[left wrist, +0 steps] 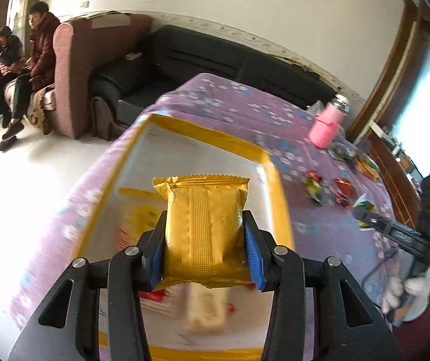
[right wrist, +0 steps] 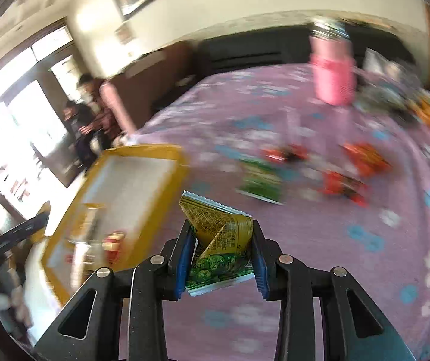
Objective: Organize snacks
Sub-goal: 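Carry both packets over the tray and open both grippers, then grasp the second green pea packet with the right gripper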
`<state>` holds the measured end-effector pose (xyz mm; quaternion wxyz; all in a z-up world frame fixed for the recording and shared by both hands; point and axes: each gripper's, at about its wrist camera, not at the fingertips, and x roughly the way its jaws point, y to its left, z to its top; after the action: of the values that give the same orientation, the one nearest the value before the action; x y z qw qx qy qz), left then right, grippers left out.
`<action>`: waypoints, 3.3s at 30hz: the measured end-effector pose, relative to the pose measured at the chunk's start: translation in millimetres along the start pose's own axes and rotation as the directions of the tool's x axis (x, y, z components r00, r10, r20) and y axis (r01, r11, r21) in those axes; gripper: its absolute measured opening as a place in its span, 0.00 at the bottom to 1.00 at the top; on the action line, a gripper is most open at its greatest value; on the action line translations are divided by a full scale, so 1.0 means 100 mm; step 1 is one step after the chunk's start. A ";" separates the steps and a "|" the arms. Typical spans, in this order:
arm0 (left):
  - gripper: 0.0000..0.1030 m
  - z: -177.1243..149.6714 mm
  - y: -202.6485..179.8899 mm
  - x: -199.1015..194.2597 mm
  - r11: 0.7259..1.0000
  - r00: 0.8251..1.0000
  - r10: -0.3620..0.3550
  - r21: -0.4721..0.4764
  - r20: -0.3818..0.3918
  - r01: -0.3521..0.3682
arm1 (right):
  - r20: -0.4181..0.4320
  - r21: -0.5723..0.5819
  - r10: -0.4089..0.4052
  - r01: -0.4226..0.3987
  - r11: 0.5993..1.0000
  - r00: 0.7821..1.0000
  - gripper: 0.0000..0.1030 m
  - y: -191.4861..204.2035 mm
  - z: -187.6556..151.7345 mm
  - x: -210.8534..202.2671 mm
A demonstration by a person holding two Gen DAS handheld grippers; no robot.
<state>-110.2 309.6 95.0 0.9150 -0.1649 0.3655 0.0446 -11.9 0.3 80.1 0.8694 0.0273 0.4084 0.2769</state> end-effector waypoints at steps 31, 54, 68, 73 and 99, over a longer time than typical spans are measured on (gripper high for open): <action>0.46 0.40 0.36 1.01 0.991 0.978 -0.074 -0.128 -0.196 0.049 | -0.270 -0.229 0.041 -0.106 0.968 0.962 0.42 1.57 0.07 1.50; 0.74 -0.11 -0.76 -0.25 0.950 0.956 -0.294 -0.118 -0.017 0.290 | -0.103 -0.067 0.024 -0.031 0.997 0.994 0.50 0.45 -0.10 0.29; 0.74 -0.51 -1.46 0.00 0.958 0.952 -0.287 -0.008 -0.110 0.288 | -0.049 0.179 -0.102 0.109 0.978 0.994 0.54 -1.03 -0.18 -0.06; 0.74 -0.56 -1.29 0.07 0.970 0.965 -0.243 -0.030 -0.093 0.241 | -0.040 0.213 -0.151 0.156 0.965 0.988 0.54 -1.27 -0.06 -0.04; 0.74 -0.64 -0.97 0.30 0.973 0.966 -0.227 -0.082 -0.124 0.218 | -0.189 0.173 -0.053 0.086 0.981 0.981 0.37 -0.70 0.42 1.19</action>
<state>-110.7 196.1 57.7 0.8818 -0.2383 0.4030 -0.0570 111.9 8.2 6.2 0.8312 0.0662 0.5108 0.2094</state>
